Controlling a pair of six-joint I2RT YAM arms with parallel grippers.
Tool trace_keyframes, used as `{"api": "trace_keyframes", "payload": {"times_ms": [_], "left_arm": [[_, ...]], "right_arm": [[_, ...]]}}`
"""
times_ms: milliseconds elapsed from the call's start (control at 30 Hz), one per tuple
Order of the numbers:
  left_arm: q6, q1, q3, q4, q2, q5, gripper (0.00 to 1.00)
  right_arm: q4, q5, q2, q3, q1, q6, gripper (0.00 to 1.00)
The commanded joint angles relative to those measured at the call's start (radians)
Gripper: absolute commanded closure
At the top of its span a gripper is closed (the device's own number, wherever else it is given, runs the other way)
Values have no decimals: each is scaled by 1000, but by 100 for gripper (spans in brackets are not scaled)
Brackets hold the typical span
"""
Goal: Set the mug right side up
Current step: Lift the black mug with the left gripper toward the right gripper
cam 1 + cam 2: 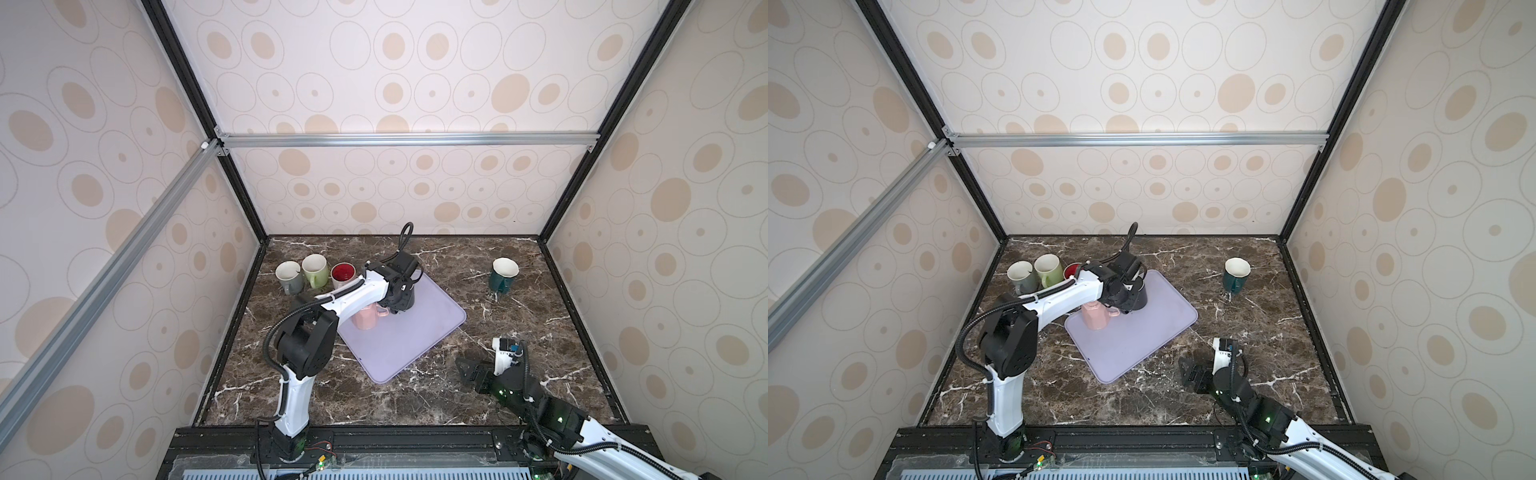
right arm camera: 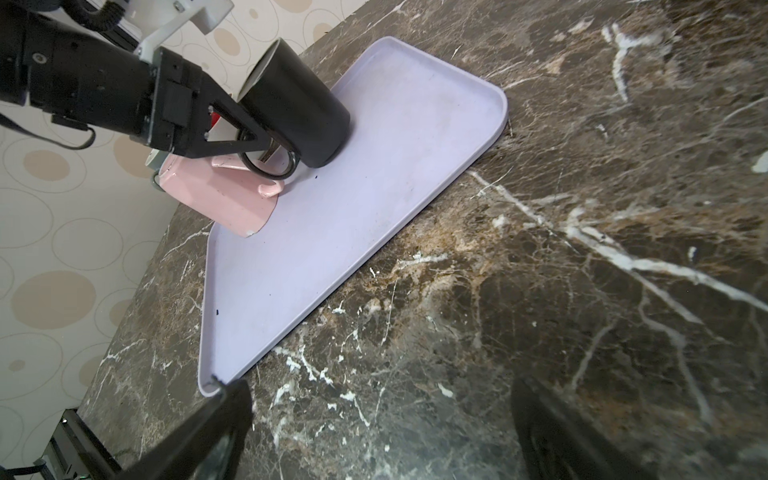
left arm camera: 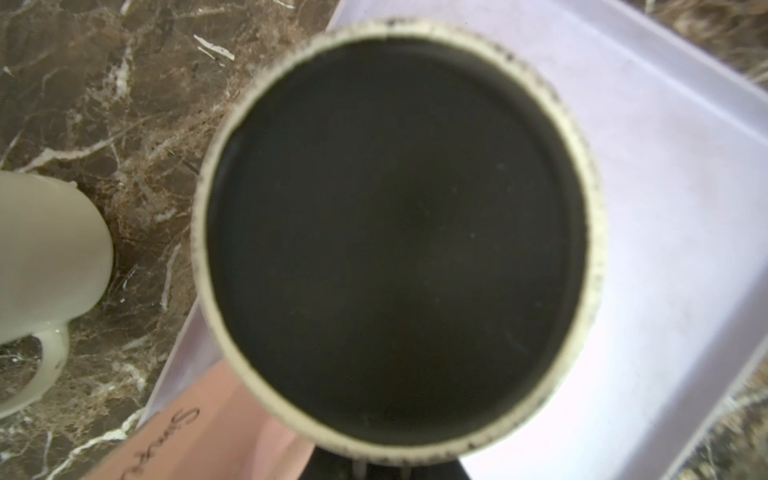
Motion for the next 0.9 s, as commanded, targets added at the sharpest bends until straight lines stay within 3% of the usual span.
{"api": "trace_keyframes", "payload": {"times_ms": [0, 200, 500, 700, 867], "left_arm": [[-5, 9, -71, 202, -143, 42, 100], [-29, 22, -229, 364, -284, 76, 100], [-62, 76, -292, 489, -350, 113, 100], [-134, 99, -318, 583, -378, 155, 100], [-152, 116, -325, 636, -392, 228, 100]], "right_arm": [[24, -11, 20, 20, -4, -21, 0], [-3, -23, 113, 110, -4, -72, 0], [-200, -85, 440, 456, -7, -168, 0], [-226, -309, 630, 654, -101, -158, 0], [-91, -525, 651, 669, -236, -162, 0]]}}
